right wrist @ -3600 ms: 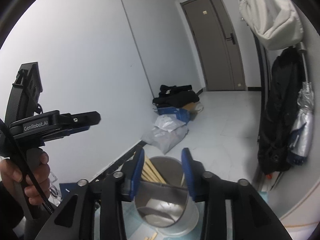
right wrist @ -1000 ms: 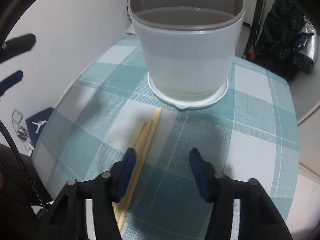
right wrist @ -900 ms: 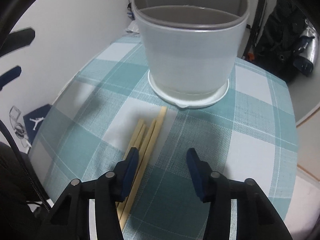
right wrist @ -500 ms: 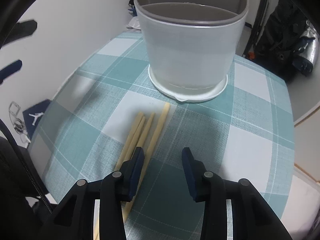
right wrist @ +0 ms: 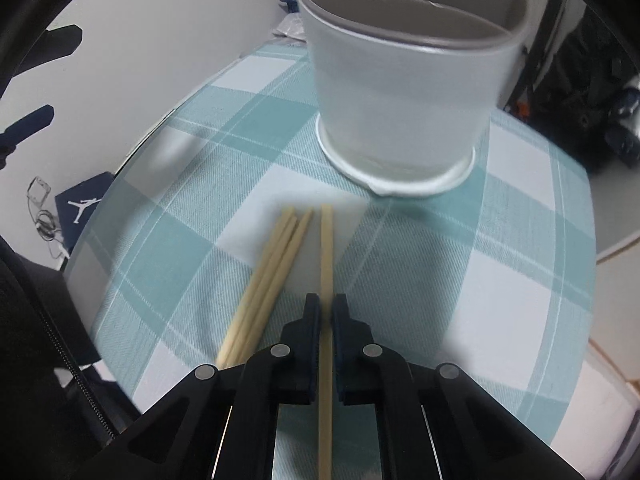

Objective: Organize utensils
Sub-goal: 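Close the right gripper on a chopstick while the left gripper grasps another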

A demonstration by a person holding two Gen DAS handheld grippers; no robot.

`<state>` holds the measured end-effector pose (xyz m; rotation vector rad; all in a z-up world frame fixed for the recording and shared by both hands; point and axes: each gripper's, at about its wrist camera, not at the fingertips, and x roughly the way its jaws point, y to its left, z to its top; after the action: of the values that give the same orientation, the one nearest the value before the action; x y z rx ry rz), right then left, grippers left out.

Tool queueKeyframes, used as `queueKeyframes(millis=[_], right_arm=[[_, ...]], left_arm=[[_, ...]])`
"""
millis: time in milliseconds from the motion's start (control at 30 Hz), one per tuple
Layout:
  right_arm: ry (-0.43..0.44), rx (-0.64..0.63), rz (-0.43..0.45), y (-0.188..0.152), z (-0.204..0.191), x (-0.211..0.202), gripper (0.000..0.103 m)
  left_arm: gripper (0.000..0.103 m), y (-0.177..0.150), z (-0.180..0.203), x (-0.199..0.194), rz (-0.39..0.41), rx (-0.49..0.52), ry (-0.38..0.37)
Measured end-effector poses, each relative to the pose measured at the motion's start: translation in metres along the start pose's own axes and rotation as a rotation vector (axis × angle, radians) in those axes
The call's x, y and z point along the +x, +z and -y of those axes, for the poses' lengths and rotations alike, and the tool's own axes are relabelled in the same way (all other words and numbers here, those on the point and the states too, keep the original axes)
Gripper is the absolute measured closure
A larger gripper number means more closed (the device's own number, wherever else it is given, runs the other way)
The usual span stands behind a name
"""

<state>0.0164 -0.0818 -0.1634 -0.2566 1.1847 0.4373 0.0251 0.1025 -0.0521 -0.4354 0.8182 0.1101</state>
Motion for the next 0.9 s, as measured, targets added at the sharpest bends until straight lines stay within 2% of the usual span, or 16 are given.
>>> queueKeyframes(millis=[233, 400, 567, 633, 667, 700, 900], right_arm=[[0.006, -0.055, -0.044, -0.008, -0.002, -0.005, 0.095], [-0.004, -0.085, -0.025, 0.004, -0.005, 0.003, 0.080], [-0.019, -0.106, 0.010, 0.021, -0.009, 0.012, 0.080], [-0.009, -0.096, 0.028, 0.020, -0.009, 0.011, 0.083], [0.001, -0.082, 0.038, 0.021, -0.006, 0.012, 0.088], [0.009, -0.066, 0.046, 0.021, -0.004, 0.011, 0.097], [0.103, 0.084, 0.081, 0.021, 0.026, 0.004, 0.097]], left_arm=[[0.004, 0.000, 0.002, -0.002, 0.004, 0.006, -0.008], [0.004, -0.001, -0.002, -0.001, -0.002, 0.007, 0.010], [0.004, -0.003, -0.005, 0.002, -0.006, 0.023, 0.038], [0.004, -0.005, -0.005, 0.005, -0.012, 0.033, 0.048], [0.004, -0.006, -0.004, 0.007, -0.019, 0.041, 0.053], [0.004, -0.007, -0.004, 0.008, -0.024, 0.047, 0.056], [0.004, -0.022, 0.012, 0.022, -0.094, 0.143, 0.048]])
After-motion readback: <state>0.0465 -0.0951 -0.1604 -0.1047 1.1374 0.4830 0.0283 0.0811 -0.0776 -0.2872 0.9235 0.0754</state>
